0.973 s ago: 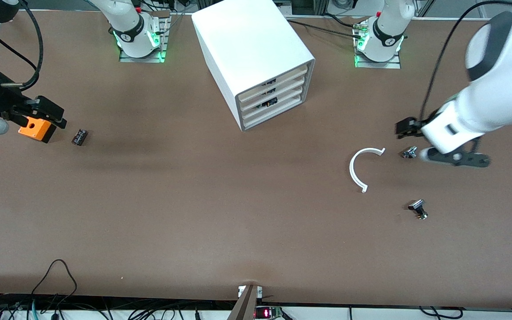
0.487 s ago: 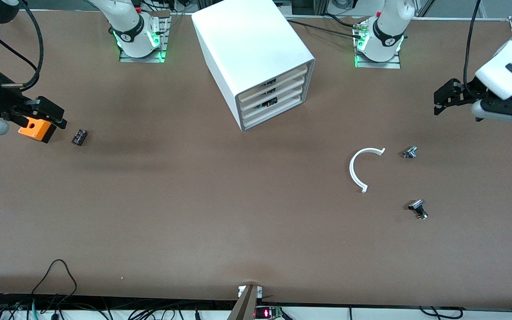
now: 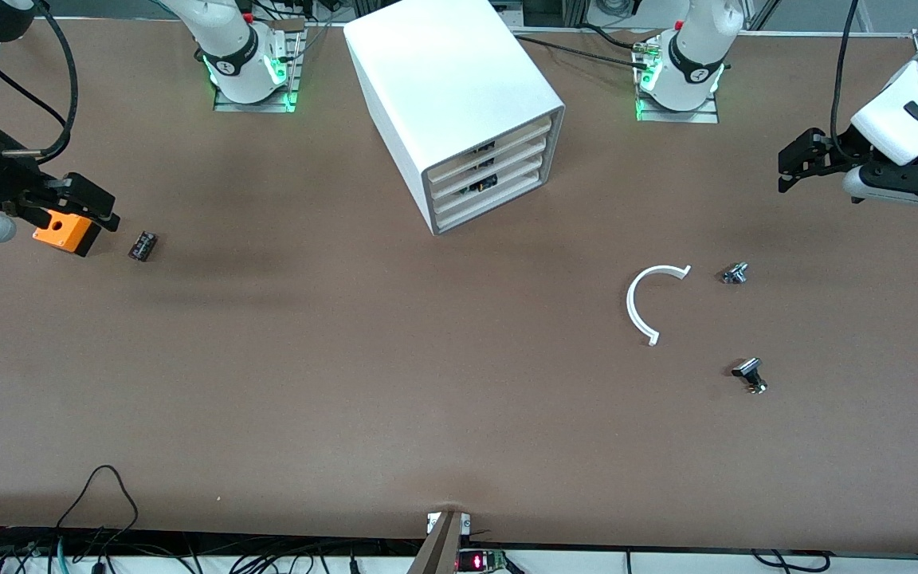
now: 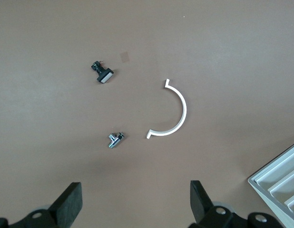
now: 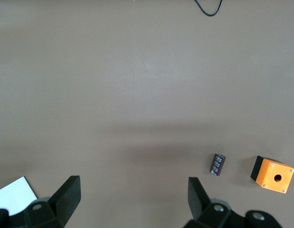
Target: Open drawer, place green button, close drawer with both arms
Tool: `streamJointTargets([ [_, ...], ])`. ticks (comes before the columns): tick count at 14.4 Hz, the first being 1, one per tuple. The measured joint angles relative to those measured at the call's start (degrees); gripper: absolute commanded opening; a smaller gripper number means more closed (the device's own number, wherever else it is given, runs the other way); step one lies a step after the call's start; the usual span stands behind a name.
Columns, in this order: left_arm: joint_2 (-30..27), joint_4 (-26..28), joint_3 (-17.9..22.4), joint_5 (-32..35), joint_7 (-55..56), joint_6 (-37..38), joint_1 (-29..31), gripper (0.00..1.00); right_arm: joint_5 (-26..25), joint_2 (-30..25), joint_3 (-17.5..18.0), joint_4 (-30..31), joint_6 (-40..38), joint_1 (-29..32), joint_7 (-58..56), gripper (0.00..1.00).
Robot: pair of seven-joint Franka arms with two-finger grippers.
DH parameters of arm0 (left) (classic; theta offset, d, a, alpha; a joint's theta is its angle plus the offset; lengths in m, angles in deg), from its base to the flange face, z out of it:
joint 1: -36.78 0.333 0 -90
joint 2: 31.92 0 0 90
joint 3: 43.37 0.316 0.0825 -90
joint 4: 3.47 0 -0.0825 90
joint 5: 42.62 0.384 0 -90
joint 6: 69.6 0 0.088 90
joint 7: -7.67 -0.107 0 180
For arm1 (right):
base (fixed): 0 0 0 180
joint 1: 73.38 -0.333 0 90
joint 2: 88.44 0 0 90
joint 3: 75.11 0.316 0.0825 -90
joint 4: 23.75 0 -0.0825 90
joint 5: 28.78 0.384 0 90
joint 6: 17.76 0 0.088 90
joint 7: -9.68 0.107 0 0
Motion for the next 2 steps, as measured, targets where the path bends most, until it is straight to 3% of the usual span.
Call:
streamJointTargets([
  [2, 0.1, -0.1, 0.1, 0.0, 0.0, 0.0, 0.1, 1.0, 0.0, 0.0, 0.0, 0.0, 0.0, 0.0, 0.0, 1.0],
])
